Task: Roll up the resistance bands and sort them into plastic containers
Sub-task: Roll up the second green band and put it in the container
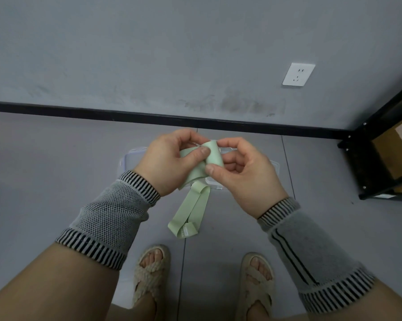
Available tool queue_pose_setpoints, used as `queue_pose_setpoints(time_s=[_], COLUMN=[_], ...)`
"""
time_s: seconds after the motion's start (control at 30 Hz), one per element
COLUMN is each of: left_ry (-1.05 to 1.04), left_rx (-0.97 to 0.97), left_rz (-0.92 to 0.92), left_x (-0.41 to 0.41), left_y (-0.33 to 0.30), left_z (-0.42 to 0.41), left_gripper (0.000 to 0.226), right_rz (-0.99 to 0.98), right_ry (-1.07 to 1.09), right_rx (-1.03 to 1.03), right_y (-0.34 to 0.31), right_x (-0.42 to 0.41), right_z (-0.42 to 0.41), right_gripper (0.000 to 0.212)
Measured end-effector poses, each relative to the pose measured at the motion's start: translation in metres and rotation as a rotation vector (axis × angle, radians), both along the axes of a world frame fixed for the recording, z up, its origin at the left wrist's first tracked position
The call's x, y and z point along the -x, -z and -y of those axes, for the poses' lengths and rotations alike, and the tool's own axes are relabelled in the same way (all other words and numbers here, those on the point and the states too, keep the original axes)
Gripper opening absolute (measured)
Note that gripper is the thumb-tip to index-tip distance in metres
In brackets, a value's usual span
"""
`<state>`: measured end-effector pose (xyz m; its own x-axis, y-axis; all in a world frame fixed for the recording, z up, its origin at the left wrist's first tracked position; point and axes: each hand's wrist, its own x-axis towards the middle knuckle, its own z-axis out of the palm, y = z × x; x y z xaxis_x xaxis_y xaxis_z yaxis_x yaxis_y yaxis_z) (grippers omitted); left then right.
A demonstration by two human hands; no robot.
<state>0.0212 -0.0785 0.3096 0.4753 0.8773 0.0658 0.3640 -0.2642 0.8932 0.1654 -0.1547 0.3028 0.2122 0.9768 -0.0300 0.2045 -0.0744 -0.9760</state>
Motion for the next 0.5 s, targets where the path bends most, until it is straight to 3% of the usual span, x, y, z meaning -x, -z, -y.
queue_pose_setpoints(time_s=[0.13, 0.3, 0.5], left_ry=[0.043, 0.061, -0.117], left_rx=[0.018, -0.028, 0.12], left_rz=[-0.023, -0.075, 0.004], left_x=[0.0054, 0.0039, 0.007], left_y=[-0.0009, -0.0013, -0.0062], left_z=[-0.0018, 0.0012, -0.0024], left_gripper=[0.013, 0.013, 0.021], right_rz=[0.034, 0.01, -0.094], right_ry=[-0.155, -0.091, 0.001], right_rx=[0.014, 0.036, -0.009], right_y=[-0.0008, 0.0001, -0.0009], right_x=[-0.007, -0.0033, -0.008], right_z=[0.0036, 0.0008, -0.0011], right_gripper=[0.065, 0.04, 0.033])
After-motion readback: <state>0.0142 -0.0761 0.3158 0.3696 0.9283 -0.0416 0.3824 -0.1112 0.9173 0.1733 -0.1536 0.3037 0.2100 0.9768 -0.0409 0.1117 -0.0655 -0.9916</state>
